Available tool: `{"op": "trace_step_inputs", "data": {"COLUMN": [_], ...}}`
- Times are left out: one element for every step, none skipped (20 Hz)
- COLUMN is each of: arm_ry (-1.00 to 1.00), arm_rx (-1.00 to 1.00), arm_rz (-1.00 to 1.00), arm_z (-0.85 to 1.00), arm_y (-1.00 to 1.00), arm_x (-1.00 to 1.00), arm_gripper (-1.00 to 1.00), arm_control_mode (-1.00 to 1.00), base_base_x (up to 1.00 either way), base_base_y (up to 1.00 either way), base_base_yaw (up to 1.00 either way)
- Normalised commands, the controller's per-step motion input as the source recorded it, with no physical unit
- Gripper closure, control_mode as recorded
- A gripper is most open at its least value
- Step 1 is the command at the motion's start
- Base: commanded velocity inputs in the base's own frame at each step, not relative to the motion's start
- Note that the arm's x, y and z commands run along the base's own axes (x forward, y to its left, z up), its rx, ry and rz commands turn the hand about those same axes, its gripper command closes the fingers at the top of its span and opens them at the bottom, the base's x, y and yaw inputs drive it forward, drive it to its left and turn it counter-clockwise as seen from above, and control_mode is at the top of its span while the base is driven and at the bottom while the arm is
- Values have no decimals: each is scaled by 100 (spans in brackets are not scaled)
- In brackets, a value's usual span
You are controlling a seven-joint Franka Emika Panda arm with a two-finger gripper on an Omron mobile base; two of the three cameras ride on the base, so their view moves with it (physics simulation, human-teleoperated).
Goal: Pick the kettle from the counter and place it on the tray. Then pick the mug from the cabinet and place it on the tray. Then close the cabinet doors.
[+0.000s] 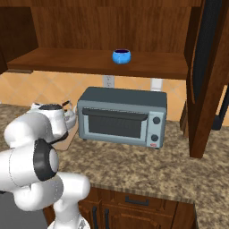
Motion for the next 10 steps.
{"op": "trace_step_inputs", "data": {"arm_ry": [6, 6, 4, 5, 3, 3, 4, 3, 3, 6], "arm_rx": [20, 20, 17, 16, 18, 18, 21, 25, 27, 31], "arm_rz": [-17, -17, -17, -16, -15, -17, -22, -31, -48, -52], "arm_z": [64, 65, 75, 76, 74, 71, 65, 59, 49, 44], "arm_y": [0, 0, 0, -1, 0, 0, 0, 0, 0, 0], "arm_x": [-34, -31, -24, -18, -24, -26, -33, -44, -49, -56], "arm_gripper": [-100, -100, -100, -100, -100, -100, -100, -100, -100, -100], "arm_control_mode": [-100, -100, -100, -100, -100, -100, -100, -100, -100, -100], "base_base_x": [0, 0, 0, 0, 0, 0, 0, 0, 0, 0], "base_base_y": [0, 0, 0, 0, 0, 0, 0, 0, 0, 0], "base_base_yaw": [0, 0, 0, 0, 0, 0, 0, 0, 0, 0]}}
